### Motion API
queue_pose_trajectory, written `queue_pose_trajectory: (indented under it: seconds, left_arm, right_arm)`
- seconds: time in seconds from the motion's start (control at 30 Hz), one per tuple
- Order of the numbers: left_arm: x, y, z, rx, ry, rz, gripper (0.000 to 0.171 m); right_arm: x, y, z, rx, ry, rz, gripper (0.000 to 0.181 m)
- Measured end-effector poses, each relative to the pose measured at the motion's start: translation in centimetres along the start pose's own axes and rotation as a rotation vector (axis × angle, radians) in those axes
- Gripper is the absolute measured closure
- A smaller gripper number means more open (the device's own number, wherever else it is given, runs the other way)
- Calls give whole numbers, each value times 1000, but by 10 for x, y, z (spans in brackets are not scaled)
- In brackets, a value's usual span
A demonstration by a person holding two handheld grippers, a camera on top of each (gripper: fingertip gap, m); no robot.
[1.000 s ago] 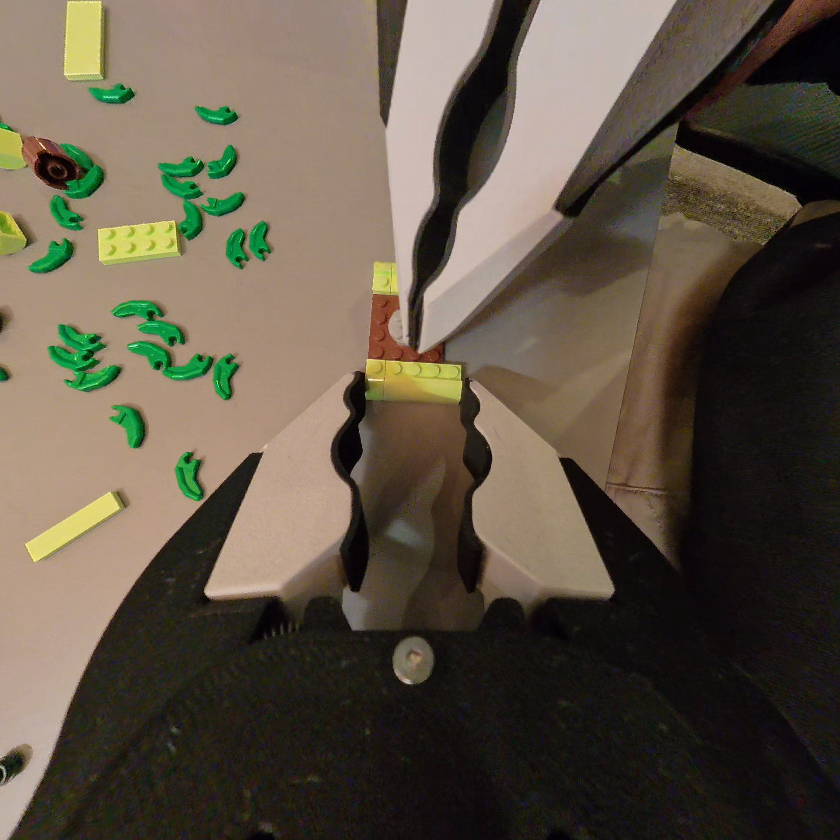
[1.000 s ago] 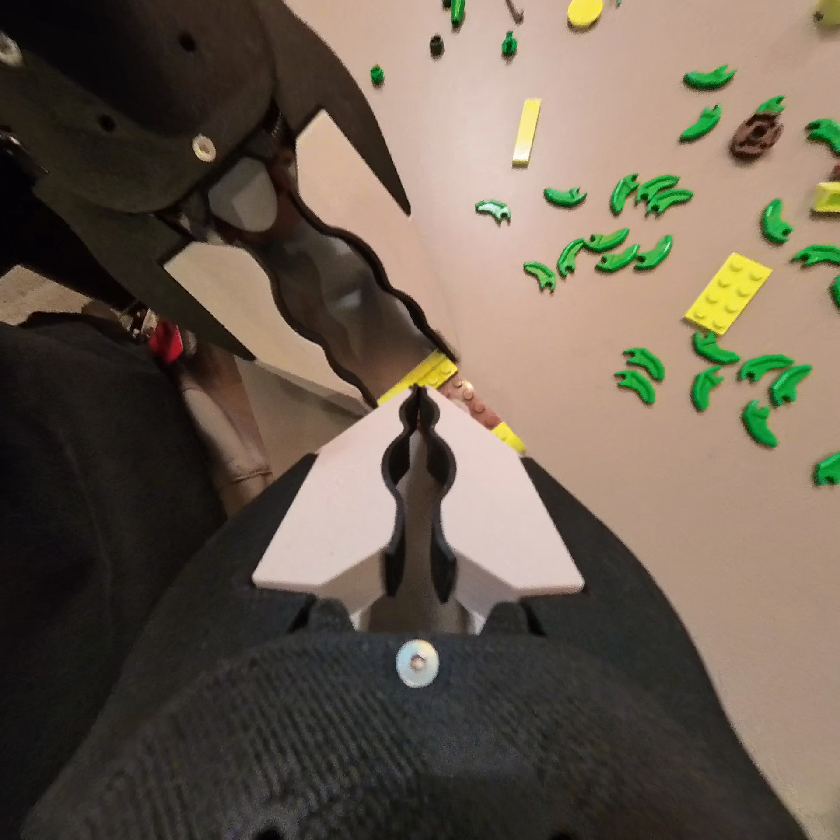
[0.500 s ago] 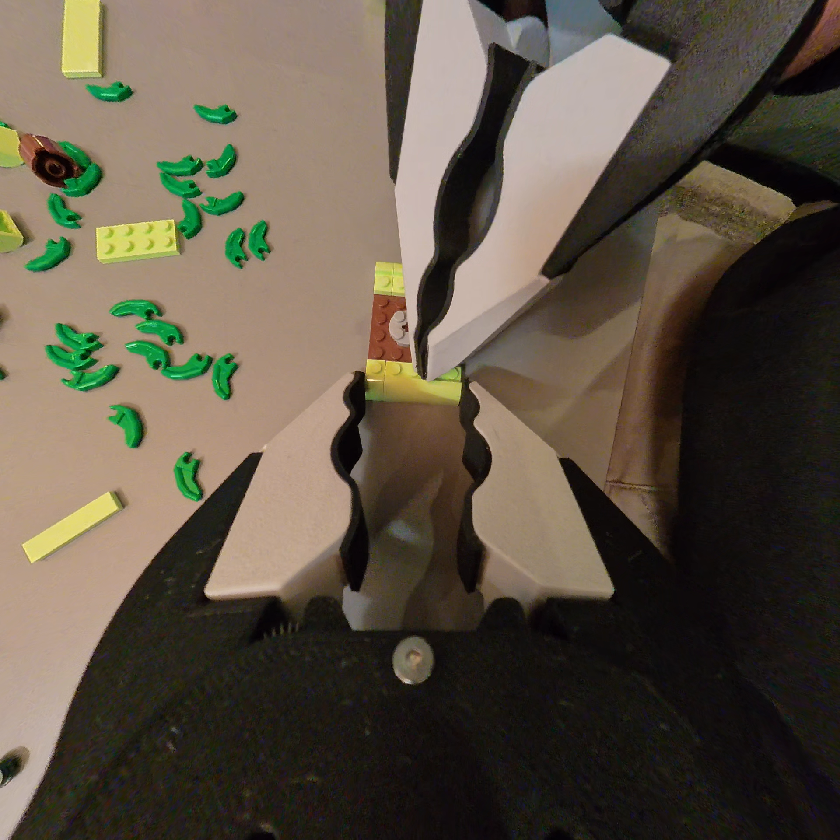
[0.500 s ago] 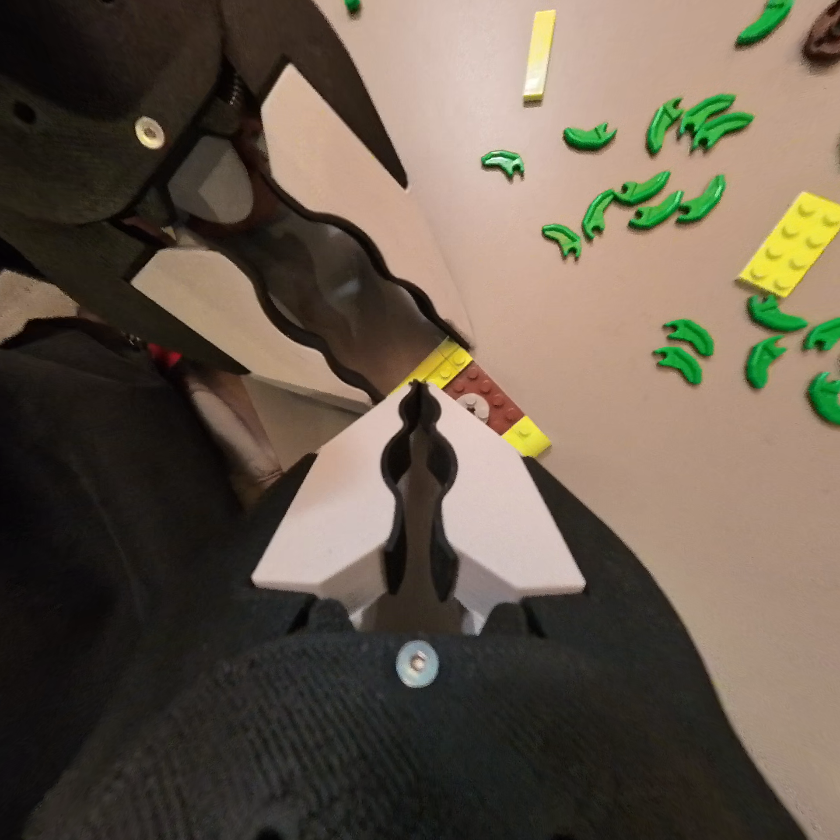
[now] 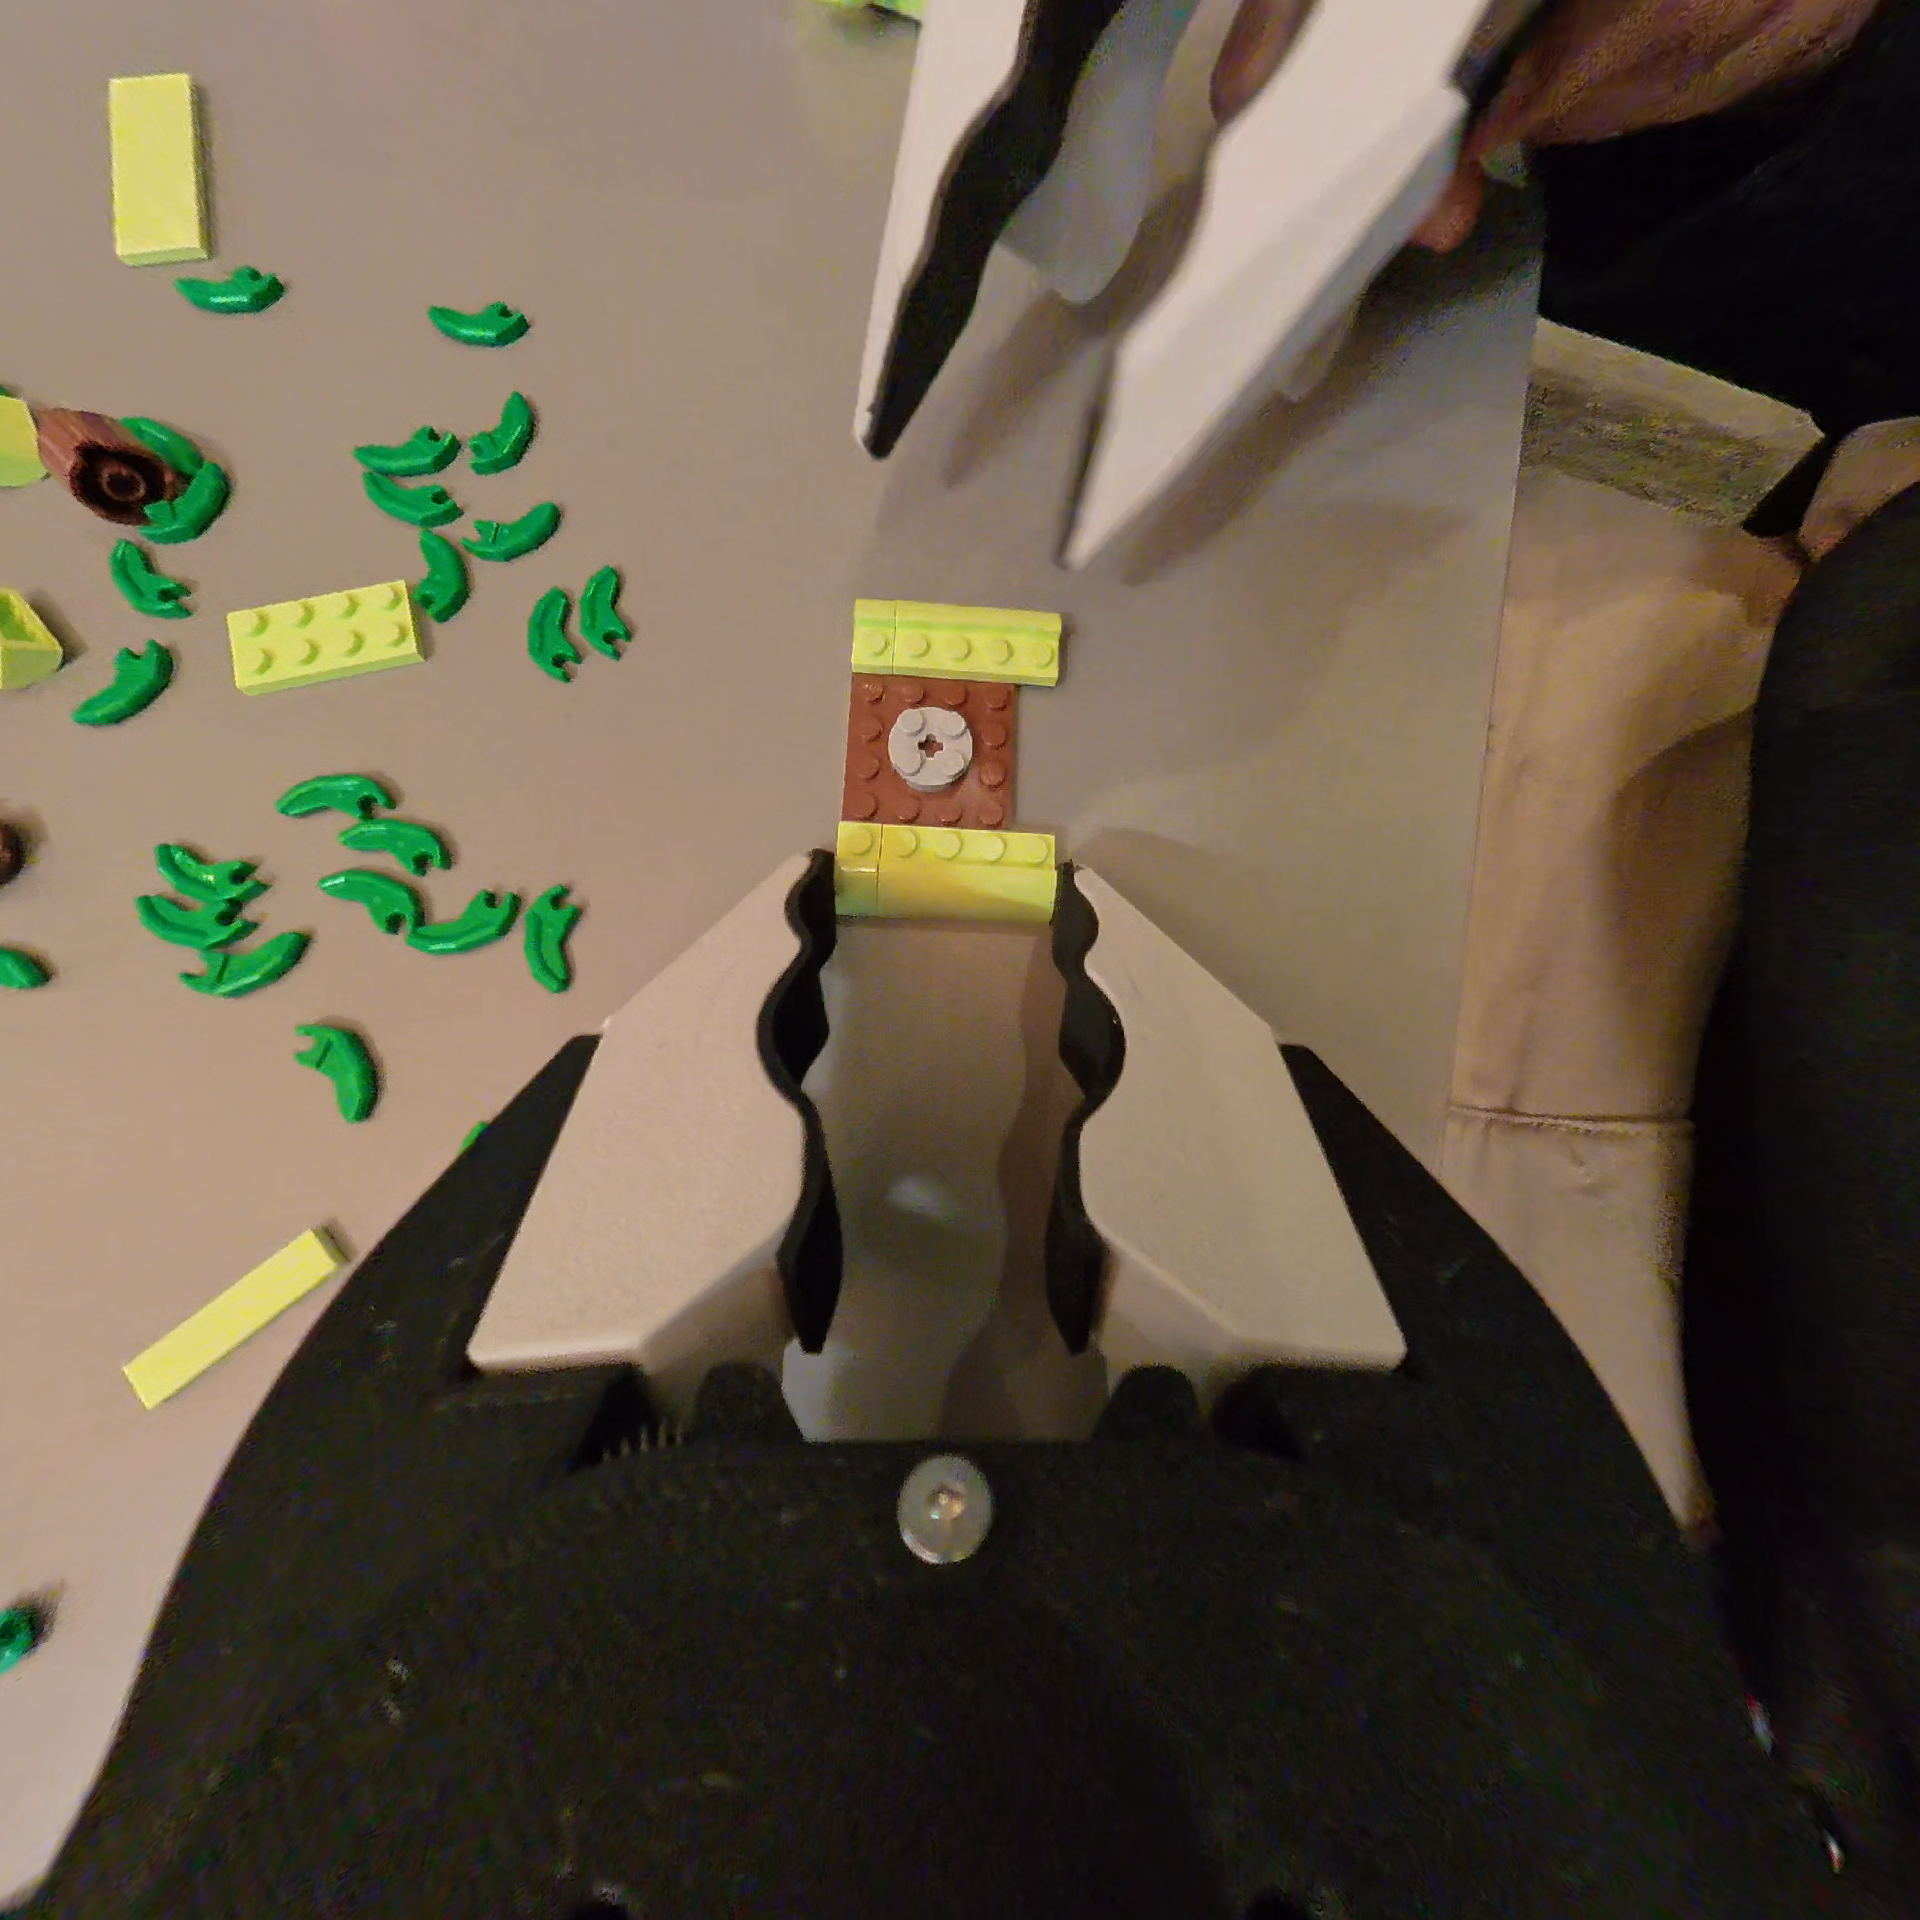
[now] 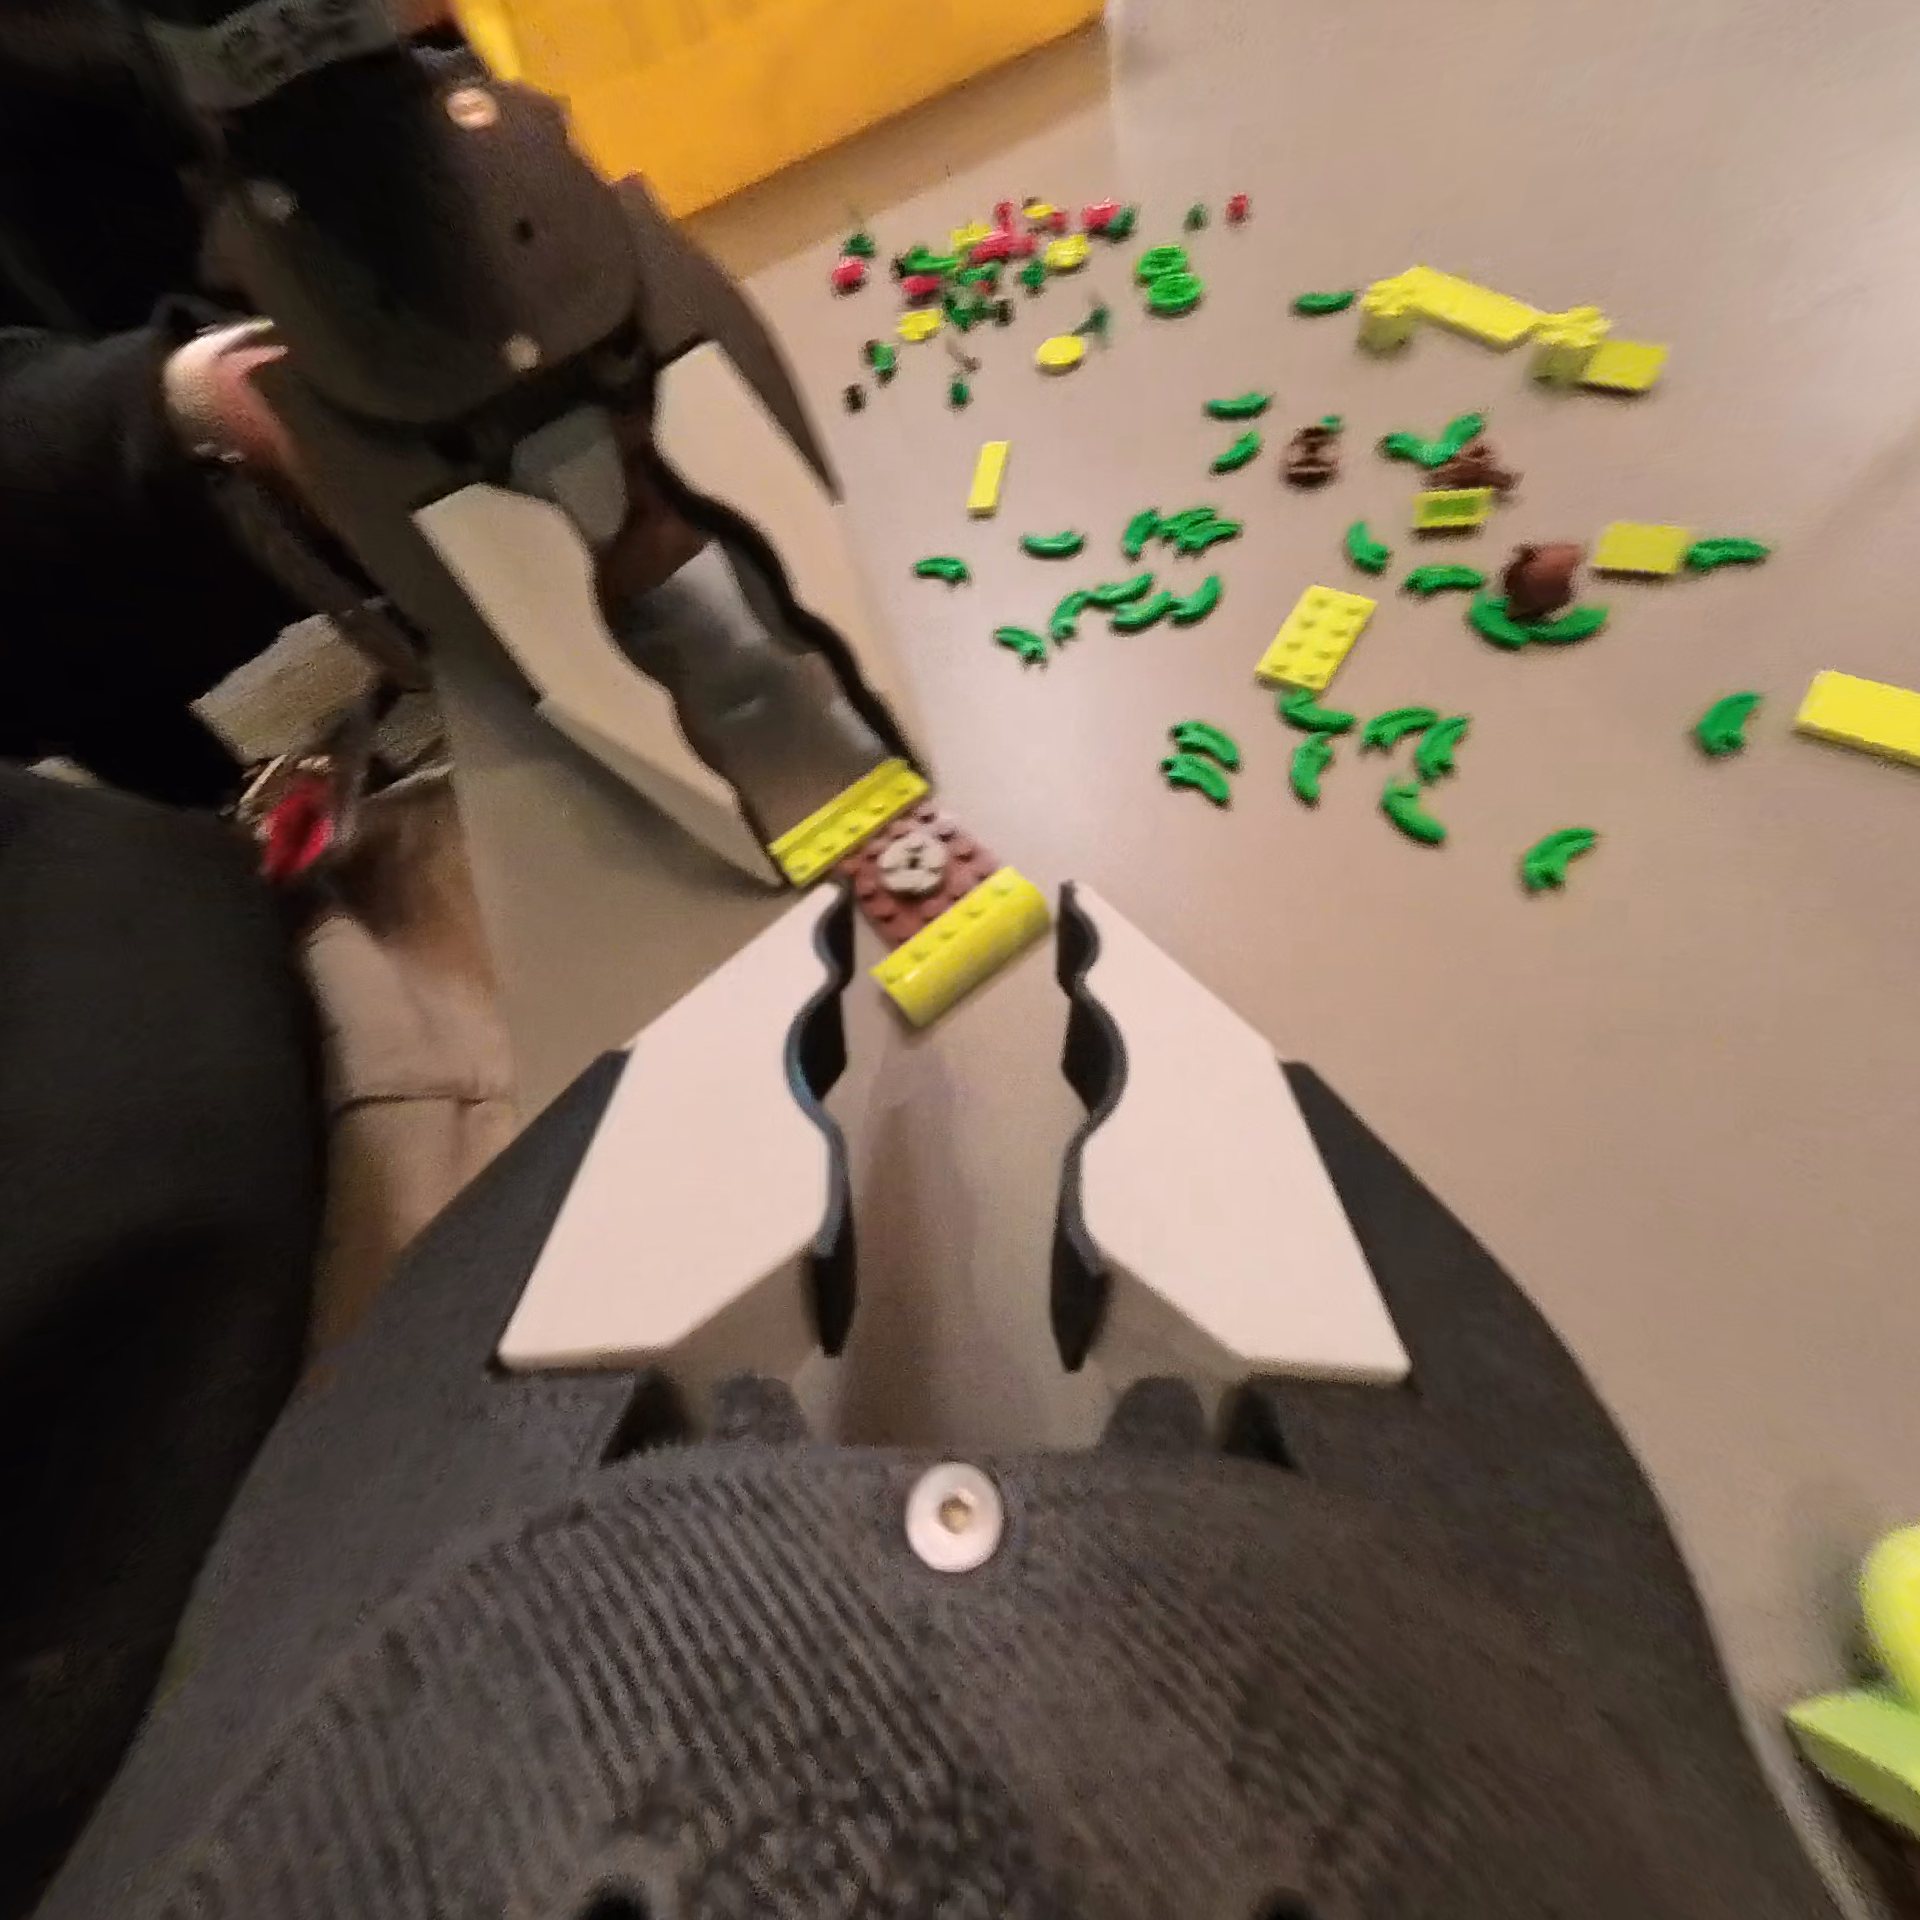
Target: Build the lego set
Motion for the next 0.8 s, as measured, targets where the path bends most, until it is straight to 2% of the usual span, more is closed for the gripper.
queue_pose_trajectory:
  seconds: [0.13,0.2,0.33,0.57,0.8]
  left_arm:
    - [1,5,1,18,1,-16,130]
    - [1,5,1,27,2,-16,130]
    - [-1,3,-1,55,5,-8,129]
    - [0,2,-1,63,6,0,128]
    - [-1,2,-1,66,6,3,128]
  right_arm:
    - [11,7,-7,-66,107,34,133]
    - [17,7,-8,-140,151,1,137]
    - [15,7,-2,-216,94,-35,141]
    - [0,0,7,-116,-47,-1,138]
    - [4,-2,5,-93,-9,11,138]
Point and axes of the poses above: each gripper's, where its closed fingertips meet, x out along the fingers, z out of its top, y = z × x across the jaws, the point moved 7 cm from there along -x, back along the fingers, and after that the axes turned 1 degree about z, right-handed, at the moved point
